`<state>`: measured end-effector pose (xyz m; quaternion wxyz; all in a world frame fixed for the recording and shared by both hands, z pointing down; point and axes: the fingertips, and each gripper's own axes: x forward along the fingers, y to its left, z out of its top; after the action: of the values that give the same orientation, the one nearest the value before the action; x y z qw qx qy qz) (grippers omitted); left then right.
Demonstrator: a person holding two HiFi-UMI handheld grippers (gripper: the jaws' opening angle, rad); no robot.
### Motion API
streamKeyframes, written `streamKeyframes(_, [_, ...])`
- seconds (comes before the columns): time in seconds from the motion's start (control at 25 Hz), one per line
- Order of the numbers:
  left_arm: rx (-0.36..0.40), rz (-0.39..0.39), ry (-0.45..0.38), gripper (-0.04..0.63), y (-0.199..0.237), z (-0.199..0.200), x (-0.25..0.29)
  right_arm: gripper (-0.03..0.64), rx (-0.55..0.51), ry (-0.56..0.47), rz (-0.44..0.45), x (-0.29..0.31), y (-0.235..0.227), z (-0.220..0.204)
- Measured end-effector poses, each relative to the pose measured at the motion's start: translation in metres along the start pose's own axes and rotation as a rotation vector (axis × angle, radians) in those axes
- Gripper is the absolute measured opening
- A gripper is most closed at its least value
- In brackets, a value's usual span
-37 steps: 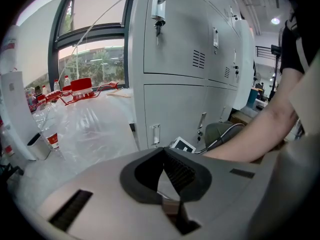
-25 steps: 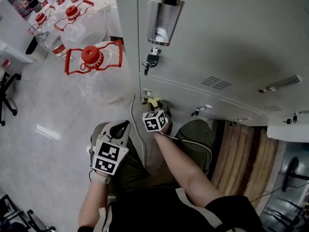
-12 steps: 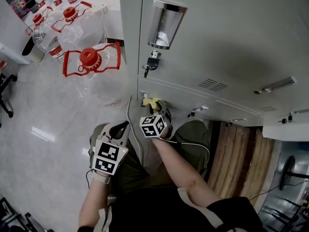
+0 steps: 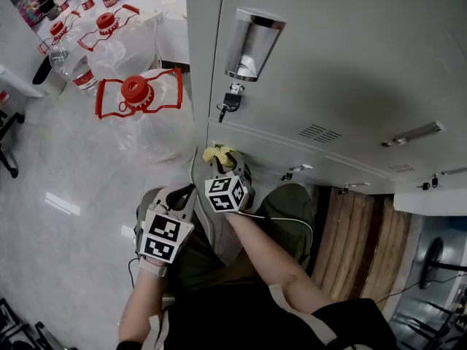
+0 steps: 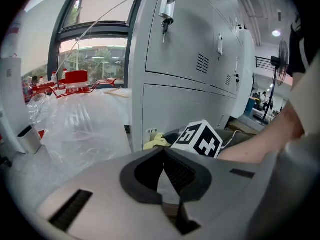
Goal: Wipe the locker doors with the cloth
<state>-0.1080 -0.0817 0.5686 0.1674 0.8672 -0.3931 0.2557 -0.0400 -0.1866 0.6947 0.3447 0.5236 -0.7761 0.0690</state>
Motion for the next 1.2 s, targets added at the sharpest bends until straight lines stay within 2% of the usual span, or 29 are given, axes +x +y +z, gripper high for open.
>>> streamKeyframes(0.6, [-0.018, 0.002, 0.004, 0.011, 0.008, -0.003, 0.003, 0.149, 0.217, -0.114, 0.017, -0.033, -0.014, 0.047])
streamKeyframes(1.2, [-0.013, 0.012, 0.029, 0.011, 0.004, -0.003, 0.007, 0.147, 0.274, -0.376, 0.022, -0.117, -0.047, 0.147])
